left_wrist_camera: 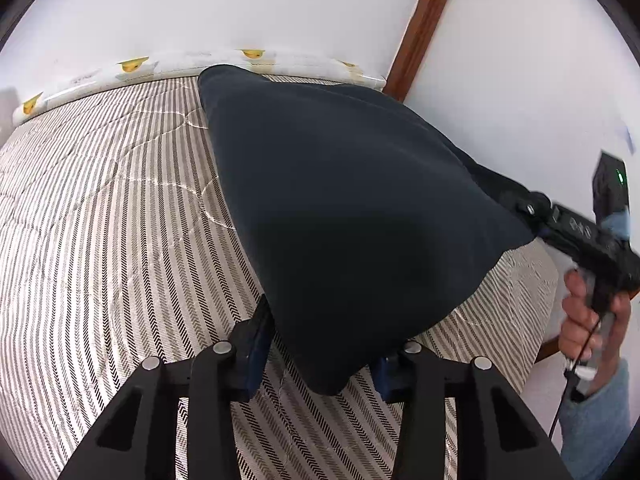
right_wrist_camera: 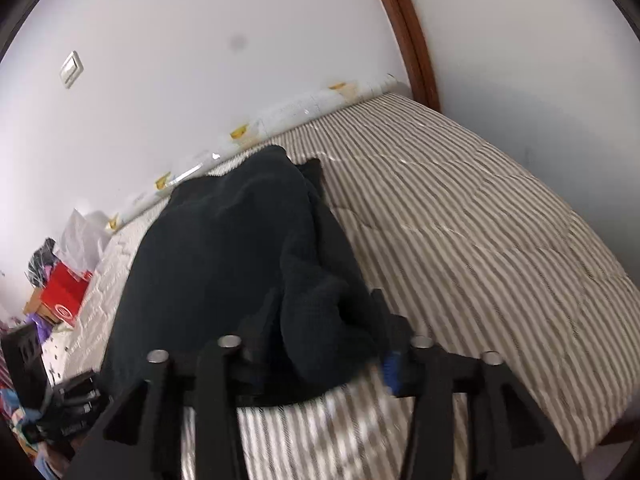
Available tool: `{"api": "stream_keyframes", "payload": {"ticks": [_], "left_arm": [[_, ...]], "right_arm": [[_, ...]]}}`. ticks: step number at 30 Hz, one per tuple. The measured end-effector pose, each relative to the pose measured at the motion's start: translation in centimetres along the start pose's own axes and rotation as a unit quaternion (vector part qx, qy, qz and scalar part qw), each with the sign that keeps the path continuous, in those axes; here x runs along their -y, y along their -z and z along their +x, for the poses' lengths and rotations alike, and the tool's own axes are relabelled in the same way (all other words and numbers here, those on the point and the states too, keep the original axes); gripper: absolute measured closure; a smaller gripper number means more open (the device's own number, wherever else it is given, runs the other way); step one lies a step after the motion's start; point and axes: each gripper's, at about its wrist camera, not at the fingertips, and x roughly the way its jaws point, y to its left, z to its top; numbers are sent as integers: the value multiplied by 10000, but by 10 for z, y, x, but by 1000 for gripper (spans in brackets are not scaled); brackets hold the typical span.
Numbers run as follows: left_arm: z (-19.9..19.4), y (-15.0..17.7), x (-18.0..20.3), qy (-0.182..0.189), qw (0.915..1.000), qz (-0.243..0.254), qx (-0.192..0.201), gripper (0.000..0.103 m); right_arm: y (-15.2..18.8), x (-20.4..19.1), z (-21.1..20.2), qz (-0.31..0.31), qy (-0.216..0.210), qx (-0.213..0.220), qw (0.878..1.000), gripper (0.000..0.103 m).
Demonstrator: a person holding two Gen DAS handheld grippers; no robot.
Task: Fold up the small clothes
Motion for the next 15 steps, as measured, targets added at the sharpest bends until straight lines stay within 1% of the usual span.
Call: {"api": "stream_keyframes", "payload": {"ticks": [1, 2, 4, 6, 7, 8, 9, 10, 11, 13, 15], "left_arm": [[-1, -1, -1, -3, 10000, -14, 7, 68], [-2, -1, -2, -22, 10000, -22, 10, 71], [-6, 1, -2, 3, 10000, -45, 29, 74], [-8, 1, -2, -3, 10000, -55, 64, 76], [-10, 1, -2, 9, 10000, -43, 72, 77], [-12, 0, -3, 42, 9999, -27, 90, 78], [-14, 0, -4, 42, 9999, -23, 127, 78], [-16, -1, -6, 77, 9999, -28, 149, 79], [-20, -2, -9, 111, 9997, -52, 187, 80], [-25, -5, -15, 77, 9996, -79, 274, 81], [-31, -7, -23, 2, 9993, -115, 351, 81]], "right_arm": [[3, 2, 0, 77, 69, -42, 9999, 37], [5, 4, 3, 201, 131, -111, 9997, 33], [9, 6, 14, 364, 170, -223, 9989, 33], [10, 6, 20, 518, 115, -261, 9983, 35], [10, 3, 24, 563, -84, -228, 9981, 49], [9, 0, 25, 555, -228, -218, 9980, 70], [7, -4, 25, 544, -178, -152, 9982, 71], [3, -11, 26, 458, -99, -89, 9989, 77], [0, -16, 28, 397, -78, -69, 9992, 79], [-5, -23, 32, 413, -148, -117, 9990, 80], [-11, -34, 37, 427, -306, -152, 9985, 80]]}}
